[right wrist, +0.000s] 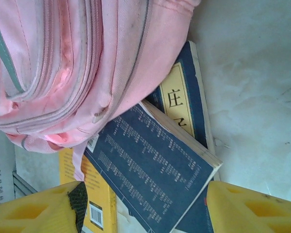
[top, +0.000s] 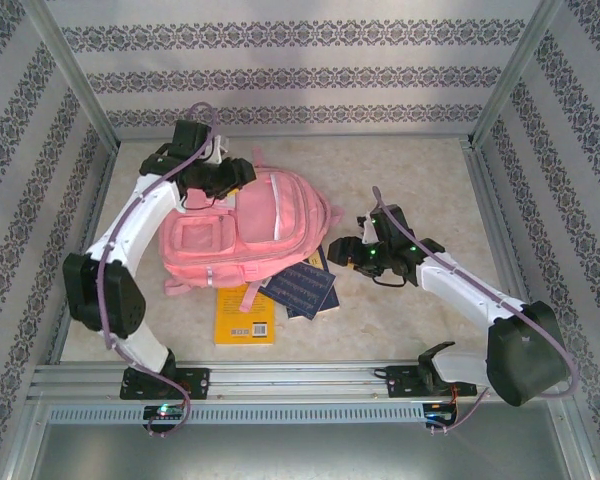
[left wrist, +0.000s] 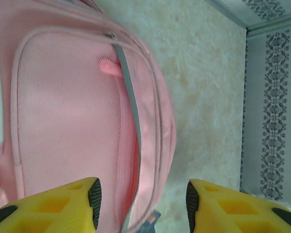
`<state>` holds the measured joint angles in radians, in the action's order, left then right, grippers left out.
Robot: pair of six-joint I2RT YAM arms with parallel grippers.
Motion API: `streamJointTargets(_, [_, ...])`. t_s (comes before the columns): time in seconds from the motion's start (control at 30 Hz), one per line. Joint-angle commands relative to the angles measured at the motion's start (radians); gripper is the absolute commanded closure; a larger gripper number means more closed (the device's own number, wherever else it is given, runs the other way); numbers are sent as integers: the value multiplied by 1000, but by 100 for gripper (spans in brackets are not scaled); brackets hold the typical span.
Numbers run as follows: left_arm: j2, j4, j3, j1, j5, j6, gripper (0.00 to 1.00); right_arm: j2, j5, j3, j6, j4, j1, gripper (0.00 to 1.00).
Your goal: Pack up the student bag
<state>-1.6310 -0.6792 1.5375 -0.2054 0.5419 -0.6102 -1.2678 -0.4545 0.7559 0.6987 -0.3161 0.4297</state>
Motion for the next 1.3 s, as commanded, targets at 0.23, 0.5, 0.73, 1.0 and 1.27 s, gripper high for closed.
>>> streamJointTargets(0.23, [301,68,-453,-214,-15,-90,62,-221,103,108,-158,-57,61,52])
streamJointTargets(0.5, [361,201,-723,-297,0,-161,68,-346,78,150,-189,-91,57,45])
streamJointTargets(0.73, [321,269,-799,-301,13,-158,68,-372,2,111,-144,-58,57,46])
streamJointTargets(1.0, [260,324,-827,-302,24,-152,68,-349,-20,100,-114,-46,56,61])
streamJointTargets(1.27, [243,338,-840,-301,34,-136,67,-299,-30,106,-107,-68,67,74])
